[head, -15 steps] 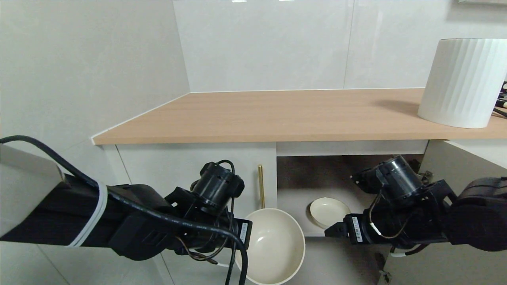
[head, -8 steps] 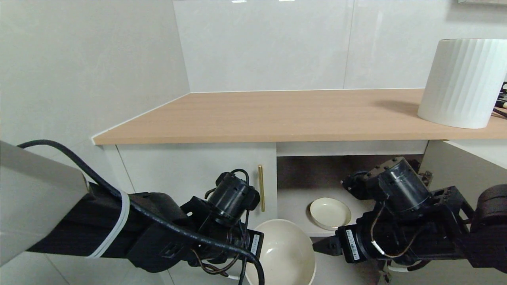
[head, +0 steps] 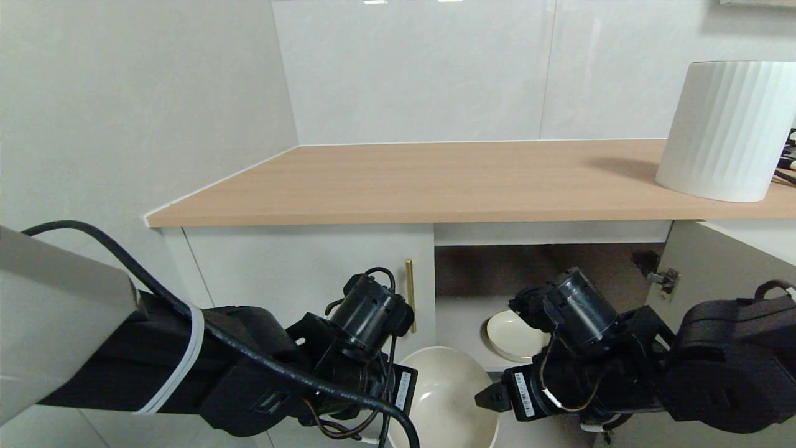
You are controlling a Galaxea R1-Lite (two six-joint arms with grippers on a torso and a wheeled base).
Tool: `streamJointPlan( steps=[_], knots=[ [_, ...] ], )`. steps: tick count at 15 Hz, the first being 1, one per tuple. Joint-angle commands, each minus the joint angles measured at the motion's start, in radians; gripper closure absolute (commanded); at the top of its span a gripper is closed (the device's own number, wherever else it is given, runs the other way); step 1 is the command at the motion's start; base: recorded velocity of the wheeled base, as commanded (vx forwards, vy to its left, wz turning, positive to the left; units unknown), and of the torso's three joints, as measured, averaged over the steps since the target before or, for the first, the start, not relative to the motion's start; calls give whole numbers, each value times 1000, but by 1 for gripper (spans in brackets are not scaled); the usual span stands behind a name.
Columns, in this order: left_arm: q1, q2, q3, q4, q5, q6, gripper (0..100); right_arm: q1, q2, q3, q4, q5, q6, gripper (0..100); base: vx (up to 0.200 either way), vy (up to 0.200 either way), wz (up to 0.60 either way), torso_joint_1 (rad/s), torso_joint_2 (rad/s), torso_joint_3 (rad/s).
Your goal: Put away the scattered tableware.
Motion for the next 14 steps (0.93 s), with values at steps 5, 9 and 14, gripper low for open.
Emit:
streamJointPlan(
  steps=[5, 9, 14],
  knots=[
    [-5, -6, 1, 0, 0, -1, 100, 1, 59, -14, -10, -1, 6, 0, 0, 0, 0, 0, 0, 0],
    [-7, 4, 1, 0, 0, -2, 100, 3, 72, -28, -10, 0, 27, 100, 0, 0, 0, 0, 0, 0],
    [-7, 7, 1, 0, 0, -2, 100, 9, 67, -25, -9, -1, 26, 100, 0, 0, 0, 0, 0, 0]
  ],
)
